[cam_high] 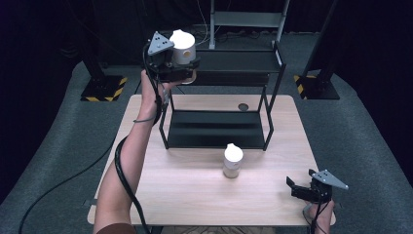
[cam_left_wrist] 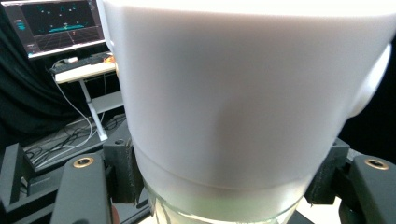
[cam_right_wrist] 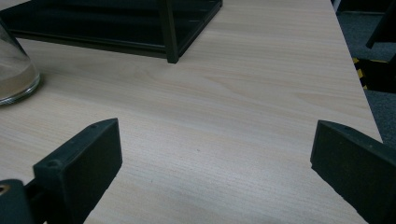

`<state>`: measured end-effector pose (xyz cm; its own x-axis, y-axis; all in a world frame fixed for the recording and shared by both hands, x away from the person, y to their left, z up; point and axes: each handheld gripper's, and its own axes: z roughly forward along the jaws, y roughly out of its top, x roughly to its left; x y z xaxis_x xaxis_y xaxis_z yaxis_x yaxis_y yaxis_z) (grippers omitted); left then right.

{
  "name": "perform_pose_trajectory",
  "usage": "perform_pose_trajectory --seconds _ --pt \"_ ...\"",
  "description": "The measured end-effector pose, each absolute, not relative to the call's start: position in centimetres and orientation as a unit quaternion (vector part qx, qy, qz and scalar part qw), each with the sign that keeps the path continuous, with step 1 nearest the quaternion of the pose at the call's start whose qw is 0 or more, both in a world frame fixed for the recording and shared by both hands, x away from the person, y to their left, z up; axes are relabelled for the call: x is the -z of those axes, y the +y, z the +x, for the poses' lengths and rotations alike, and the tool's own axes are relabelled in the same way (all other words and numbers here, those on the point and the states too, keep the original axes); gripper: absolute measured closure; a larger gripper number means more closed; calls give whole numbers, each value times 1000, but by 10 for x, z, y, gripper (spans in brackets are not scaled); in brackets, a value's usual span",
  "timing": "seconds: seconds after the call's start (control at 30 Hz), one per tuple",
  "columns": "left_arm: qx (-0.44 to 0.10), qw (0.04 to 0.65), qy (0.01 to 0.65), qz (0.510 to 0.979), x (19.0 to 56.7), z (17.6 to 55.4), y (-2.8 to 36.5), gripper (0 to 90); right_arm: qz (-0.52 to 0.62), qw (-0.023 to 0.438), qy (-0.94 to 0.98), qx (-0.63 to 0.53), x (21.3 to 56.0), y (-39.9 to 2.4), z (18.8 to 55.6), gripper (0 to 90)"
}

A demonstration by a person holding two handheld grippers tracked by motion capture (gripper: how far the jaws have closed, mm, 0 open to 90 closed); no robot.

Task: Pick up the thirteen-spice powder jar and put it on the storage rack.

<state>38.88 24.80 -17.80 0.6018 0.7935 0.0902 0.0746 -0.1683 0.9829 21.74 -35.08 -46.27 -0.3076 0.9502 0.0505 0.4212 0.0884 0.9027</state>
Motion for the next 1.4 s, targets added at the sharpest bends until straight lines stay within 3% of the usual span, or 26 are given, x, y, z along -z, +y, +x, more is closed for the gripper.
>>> perform_pose_trajectory --seconds 1.4 --pt "-325 537 370 685 164 438 231 304 507 298 674 -447 463 -351 217 15"
